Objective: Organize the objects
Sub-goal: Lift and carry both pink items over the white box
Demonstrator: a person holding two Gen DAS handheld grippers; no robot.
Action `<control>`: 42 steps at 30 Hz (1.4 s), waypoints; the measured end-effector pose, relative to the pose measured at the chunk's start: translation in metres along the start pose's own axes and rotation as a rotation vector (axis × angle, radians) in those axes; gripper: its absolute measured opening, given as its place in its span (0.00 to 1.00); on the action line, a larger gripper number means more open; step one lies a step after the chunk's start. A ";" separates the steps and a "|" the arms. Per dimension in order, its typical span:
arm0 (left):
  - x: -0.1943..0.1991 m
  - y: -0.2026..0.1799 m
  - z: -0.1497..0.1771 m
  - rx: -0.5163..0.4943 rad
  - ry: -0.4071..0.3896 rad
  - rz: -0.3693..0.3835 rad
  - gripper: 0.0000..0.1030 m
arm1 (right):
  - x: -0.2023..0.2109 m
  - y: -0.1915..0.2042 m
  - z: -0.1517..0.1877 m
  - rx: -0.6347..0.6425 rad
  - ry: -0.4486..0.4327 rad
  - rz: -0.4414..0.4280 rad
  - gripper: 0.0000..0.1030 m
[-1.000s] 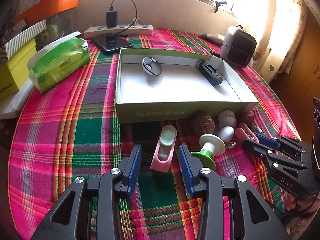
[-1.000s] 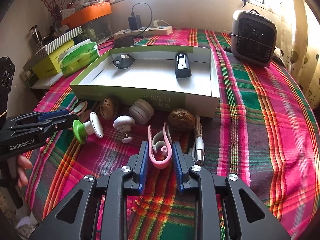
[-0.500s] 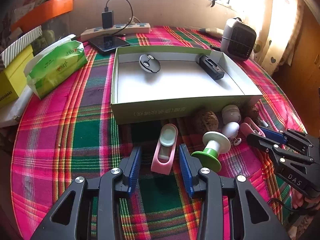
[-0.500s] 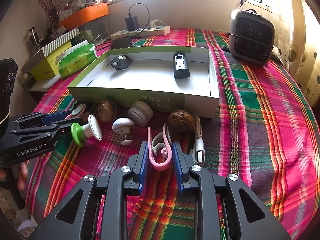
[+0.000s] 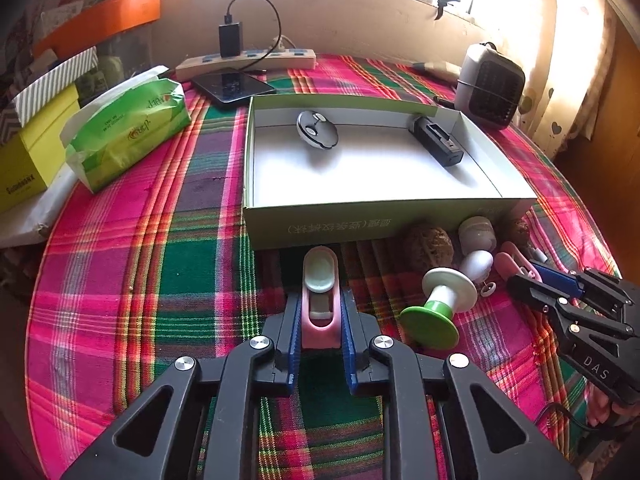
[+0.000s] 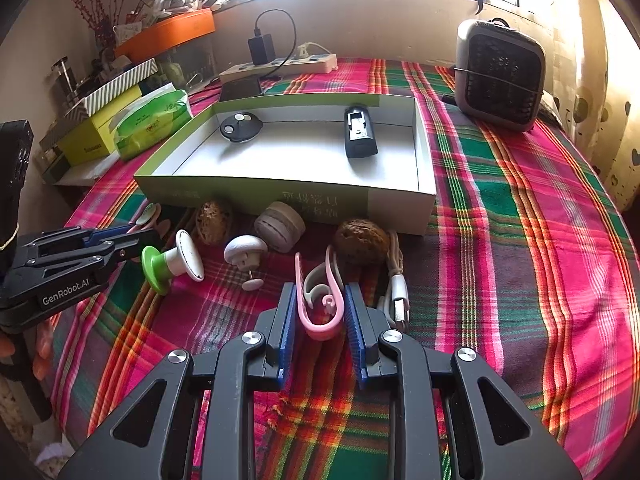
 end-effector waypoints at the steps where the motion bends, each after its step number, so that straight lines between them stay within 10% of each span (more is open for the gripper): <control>1: 0.000 0.001 0.000 0.007 0.000 0.004 0.15 | 0.000 0.000 0.000 0.001 0.000 0.002 0.24; 42: 0.018 0.002 -0.004 0.031 -0.040 0.007 0.15 | 0.012 0.001 0.000 -0.030 -0.035 -0.002 0.23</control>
Point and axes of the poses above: each gripper's, at about its wrist camera, not at the fingertips, and x roughly against the way its jaws point, y to its left, z to its underside, the point moved 5 cm from there along -x, roughly the way its jaws point, and after that the axes turned 2 degrees about -z, right-handed, at the moved point
